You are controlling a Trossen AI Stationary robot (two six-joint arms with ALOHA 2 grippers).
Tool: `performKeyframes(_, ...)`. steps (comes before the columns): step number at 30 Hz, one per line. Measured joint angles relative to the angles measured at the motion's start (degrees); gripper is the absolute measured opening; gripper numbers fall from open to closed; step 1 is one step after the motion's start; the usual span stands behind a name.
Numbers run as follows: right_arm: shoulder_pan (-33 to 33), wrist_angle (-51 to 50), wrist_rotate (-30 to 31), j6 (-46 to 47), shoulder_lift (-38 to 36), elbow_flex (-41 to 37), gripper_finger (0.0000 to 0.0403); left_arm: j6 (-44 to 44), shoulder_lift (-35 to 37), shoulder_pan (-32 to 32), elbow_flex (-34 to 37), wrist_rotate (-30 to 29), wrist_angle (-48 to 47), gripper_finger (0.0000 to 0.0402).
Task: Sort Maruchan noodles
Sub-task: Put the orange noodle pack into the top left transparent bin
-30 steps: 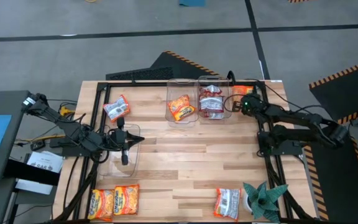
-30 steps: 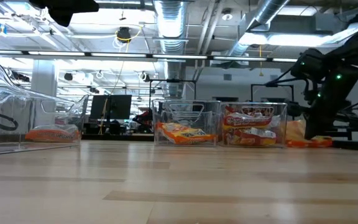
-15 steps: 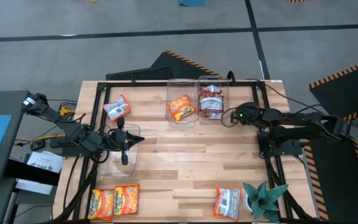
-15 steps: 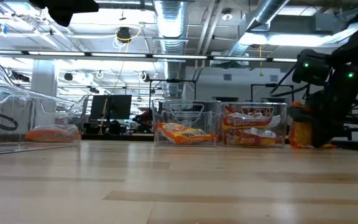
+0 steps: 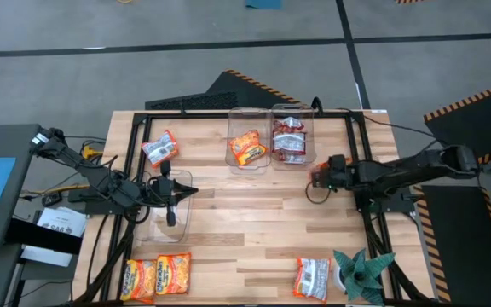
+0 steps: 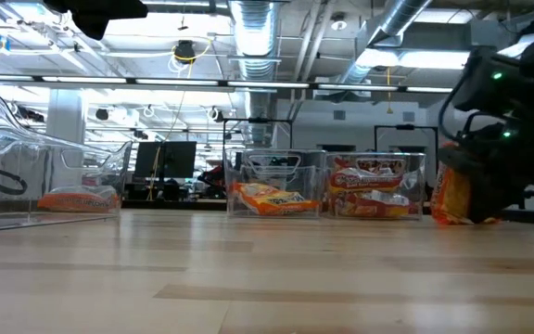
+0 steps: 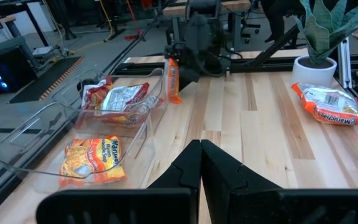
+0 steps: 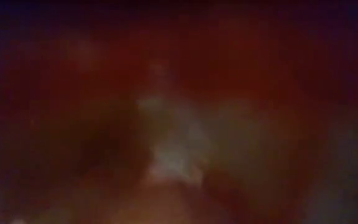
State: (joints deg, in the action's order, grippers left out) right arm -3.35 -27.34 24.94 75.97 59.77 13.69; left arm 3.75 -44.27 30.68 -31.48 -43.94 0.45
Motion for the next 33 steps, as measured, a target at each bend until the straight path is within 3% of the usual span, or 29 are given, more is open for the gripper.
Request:
performKeyframes(9, 15.0, 5.4, -0.6, 6.8, 0.3, -0.3, 0.0009, 0.2, 0.0, 0.0, 0.0, 0.0, 0.2, 0.0000)
performKeyframes(18, 20.4, 14.3, -1.4, 7.3, 6.5, 1.6, 0.0009, 0.6, 0.0, 0.0, 0.0, 0.0, 0.3, 0.0000)
performKeyframes(27, 22.1, 14.0, -5.6, -2.9, 19.1, 13.6, 0.0009, 0.5, 0.0, 0.0, 0.0, 0.0, 0.3, 0.0000)
performKeyframes(33, 27.0, 11.1, -9.2, -12.7, 20.2, 23.2, 0.0013, 0.4, 0.0, 0.0, 0.0, 0.0, 0.3, 0.0000)
